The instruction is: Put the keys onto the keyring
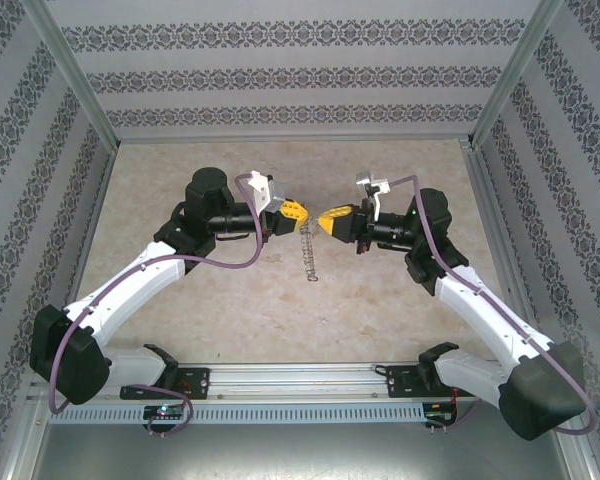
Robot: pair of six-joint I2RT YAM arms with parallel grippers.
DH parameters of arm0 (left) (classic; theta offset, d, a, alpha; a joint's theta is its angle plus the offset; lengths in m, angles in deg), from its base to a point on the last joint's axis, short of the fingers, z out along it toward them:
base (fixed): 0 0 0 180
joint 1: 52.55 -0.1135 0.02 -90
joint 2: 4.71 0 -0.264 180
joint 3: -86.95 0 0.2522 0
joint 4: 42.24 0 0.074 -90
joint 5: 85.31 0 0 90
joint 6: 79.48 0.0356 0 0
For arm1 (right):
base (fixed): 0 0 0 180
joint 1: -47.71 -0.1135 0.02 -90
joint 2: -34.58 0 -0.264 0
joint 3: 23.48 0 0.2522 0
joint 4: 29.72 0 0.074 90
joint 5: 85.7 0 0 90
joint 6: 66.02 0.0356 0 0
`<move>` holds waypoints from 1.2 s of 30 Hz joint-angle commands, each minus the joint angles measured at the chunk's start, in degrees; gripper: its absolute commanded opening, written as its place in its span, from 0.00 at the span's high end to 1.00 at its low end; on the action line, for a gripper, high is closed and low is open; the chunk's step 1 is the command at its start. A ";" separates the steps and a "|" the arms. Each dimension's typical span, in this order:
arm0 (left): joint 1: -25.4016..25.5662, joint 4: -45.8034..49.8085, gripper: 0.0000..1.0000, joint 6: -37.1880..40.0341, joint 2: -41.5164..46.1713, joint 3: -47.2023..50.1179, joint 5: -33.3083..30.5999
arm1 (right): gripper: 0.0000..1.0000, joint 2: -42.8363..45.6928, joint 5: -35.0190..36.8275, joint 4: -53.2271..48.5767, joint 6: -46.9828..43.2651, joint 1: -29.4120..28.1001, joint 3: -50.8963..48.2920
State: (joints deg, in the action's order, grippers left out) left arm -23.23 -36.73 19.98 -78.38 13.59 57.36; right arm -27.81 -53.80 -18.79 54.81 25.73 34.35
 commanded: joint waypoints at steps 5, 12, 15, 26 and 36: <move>1.01 -3.22 1.00 -0.18 0.03 -2.27 0.77 | 1.00 -3.24 0.05 2.81 -1.63 -0.96 2.77; 1.19 -3.17 1.00 -0.05 0.10 -2.19 1.02 | 1.00 -4.04 1.15 3.00 -2.00 -0.16 2.08; 1.23 -3.22 1.00 -0.05 0.37 -2.13 0.98 | 1.00 -4.13 1.32 3.48 -1.58 0.52 1.63; 1.40 -3.60 1.00 -0.05 0.98 -1.79 0.43 | 1.00 -3.21 1.63 3.78 -0.88 2.11 -0.70; 1.48 -4.31 1.00 -0.31 1.16 -1.63 0.17 | 1.00 -5.06 0.10 4.36 -0.08 1.08 -0.88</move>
State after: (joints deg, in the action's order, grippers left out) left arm -22.88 -37.08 19.98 -78.38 13.57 56.51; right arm -31.81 -53.21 -16.58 54.24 27.31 34.05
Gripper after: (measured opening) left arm 0.047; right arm 0.050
